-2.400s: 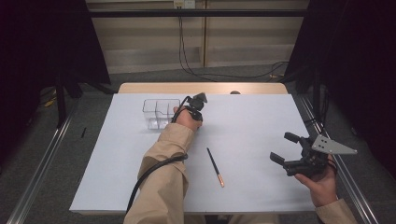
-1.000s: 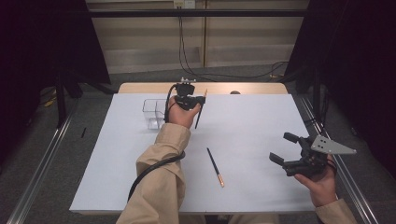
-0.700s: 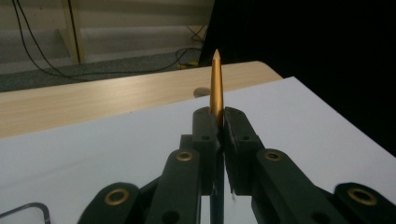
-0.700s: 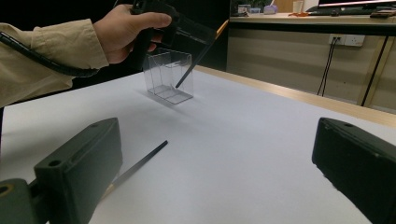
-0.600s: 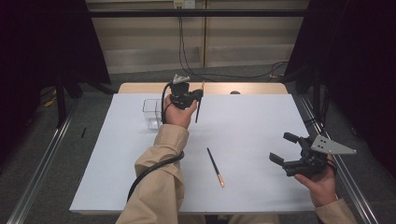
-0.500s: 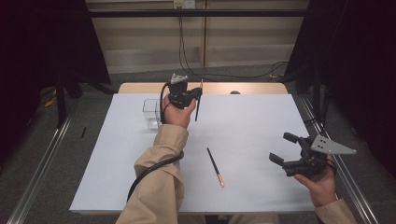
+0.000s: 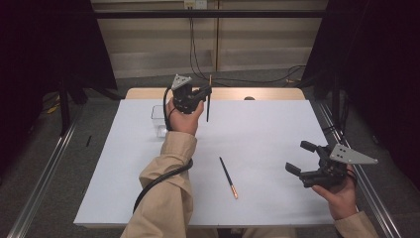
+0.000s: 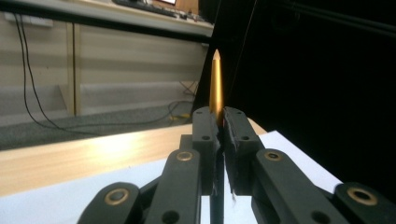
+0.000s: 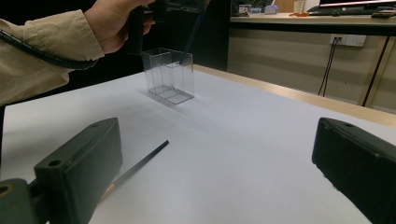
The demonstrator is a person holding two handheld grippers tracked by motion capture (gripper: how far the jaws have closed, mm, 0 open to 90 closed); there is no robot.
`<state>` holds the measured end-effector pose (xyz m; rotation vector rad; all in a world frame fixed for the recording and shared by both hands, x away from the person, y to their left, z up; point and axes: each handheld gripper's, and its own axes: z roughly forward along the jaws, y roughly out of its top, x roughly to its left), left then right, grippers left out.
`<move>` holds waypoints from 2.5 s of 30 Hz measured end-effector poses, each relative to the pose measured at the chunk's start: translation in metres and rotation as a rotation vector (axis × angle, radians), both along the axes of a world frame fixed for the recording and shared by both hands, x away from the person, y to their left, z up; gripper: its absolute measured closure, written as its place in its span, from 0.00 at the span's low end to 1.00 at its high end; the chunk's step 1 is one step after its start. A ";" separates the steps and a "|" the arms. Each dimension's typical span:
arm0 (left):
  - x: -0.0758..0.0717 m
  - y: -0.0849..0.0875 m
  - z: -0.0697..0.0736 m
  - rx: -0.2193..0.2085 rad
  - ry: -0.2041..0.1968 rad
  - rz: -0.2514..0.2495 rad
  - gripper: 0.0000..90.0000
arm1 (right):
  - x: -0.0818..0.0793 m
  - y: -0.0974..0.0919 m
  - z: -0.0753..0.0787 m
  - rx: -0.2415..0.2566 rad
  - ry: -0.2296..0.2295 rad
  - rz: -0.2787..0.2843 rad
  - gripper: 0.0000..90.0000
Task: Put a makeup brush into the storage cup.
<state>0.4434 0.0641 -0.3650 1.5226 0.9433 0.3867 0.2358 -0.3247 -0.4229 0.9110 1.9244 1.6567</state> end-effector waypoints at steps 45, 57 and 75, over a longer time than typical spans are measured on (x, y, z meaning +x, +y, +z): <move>0.004 0.047 0.027 -0.093 -0.152 0.088 0.93 | 0.000 0.002 -0.002 -0.008 0.005 0.006 0.01; 0.006 0.058 0.026 -0.084 -0.170 0.105 0.93 | 0.001 0.002 -0.002 -0.009 0.005 0.005 0.01; 0.007 0.065 0.015 -0.064 -0.177 0.125 0.93 | 0.001 0.003 -0.002 -0.013 0.005 0.011 0.01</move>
